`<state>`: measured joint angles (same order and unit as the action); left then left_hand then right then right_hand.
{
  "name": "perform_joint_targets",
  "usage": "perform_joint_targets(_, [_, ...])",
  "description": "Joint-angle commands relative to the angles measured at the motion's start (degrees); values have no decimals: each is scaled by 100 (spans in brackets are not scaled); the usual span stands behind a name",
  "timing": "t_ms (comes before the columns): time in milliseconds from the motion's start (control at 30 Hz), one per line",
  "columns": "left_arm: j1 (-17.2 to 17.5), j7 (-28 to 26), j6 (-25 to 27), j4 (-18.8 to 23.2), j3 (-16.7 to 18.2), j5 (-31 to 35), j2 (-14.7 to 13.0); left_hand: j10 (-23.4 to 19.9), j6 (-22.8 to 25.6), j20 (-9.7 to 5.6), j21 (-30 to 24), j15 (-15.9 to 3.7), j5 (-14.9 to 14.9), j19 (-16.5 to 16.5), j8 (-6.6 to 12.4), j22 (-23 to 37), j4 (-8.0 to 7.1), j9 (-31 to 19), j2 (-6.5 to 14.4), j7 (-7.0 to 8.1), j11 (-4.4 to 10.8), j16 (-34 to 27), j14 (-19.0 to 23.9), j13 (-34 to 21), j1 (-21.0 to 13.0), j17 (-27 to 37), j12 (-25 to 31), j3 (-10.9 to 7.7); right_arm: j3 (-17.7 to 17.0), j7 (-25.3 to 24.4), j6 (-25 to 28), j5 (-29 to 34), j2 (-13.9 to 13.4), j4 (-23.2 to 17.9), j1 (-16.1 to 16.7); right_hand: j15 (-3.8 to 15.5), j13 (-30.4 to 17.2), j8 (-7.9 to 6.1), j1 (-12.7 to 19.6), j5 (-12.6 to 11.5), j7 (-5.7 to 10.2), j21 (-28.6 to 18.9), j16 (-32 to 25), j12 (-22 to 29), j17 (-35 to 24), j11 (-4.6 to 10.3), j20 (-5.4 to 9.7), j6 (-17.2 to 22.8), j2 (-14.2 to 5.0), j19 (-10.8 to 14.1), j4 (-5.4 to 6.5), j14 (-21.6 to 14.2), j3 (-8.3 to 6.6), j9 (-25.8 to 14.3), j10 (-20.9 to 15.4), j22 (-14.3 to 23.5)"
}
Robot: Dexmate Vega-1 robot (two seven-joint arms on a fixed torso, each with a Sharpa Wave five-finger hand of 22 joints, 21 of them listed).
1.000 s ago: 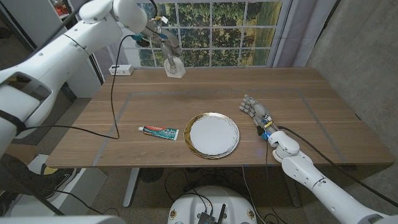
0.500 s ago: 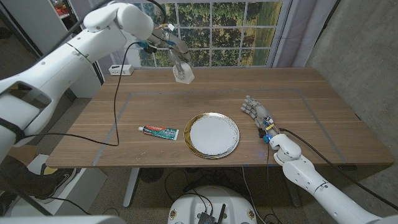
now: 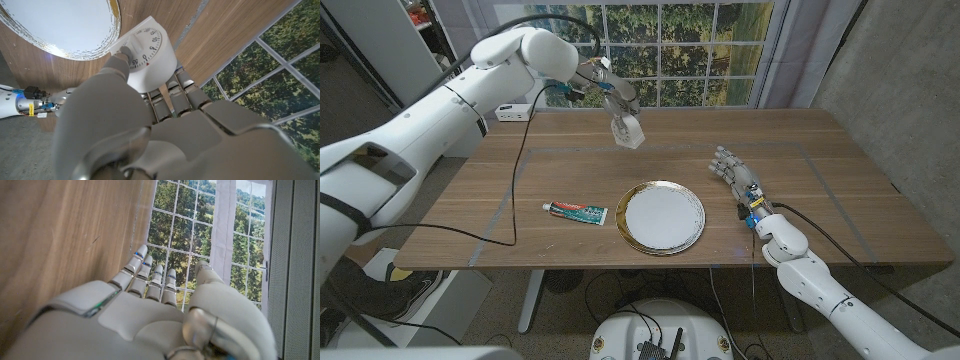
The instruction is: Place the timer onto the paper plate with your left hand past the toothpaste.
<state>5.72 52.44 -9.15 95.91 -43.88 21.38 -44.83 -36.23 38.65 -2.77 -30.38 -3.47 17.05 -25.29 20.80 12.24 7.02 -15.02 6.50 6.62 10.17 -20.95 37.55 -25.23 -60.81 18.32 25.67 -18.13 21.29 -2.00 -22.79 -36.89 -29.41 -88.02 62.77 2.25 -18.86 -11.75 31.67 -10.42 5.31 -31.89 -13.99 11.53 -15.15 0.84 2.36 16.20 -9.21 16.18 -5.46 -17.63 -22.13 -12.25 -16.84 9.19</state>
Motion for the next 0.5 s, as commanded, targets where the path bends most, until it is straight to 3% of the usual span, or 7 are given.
perform_joint_targets(33, [154,-123,-443,-222,-110,-135,151,-98,44,-17,-42,-967,-27,33,15,19,-108,-17,320,-10,44,2,26,-637,-291,20,5,-75,-8,-5,-121,152,-55,-128,-4,416,-15,-9,19,-24,5,43,-16,29,-13,13,12,41,-55,57,-36,5,-13,-2,-14,21])
perform_joint_targets(500, [278,-81,-1104,-20,-231,32,148,-83,72,-17,-83,-962,-66,47,18,16,-105,-21,336,-11,46,0,30,-683,-336,71,-19,-84,2,-125,-297,381,-52,-213,62,411,-1,-6,17,-23,3,92,-26,34,-4,19,11,39,-55,66,-44,13,-2,3,-24,22])
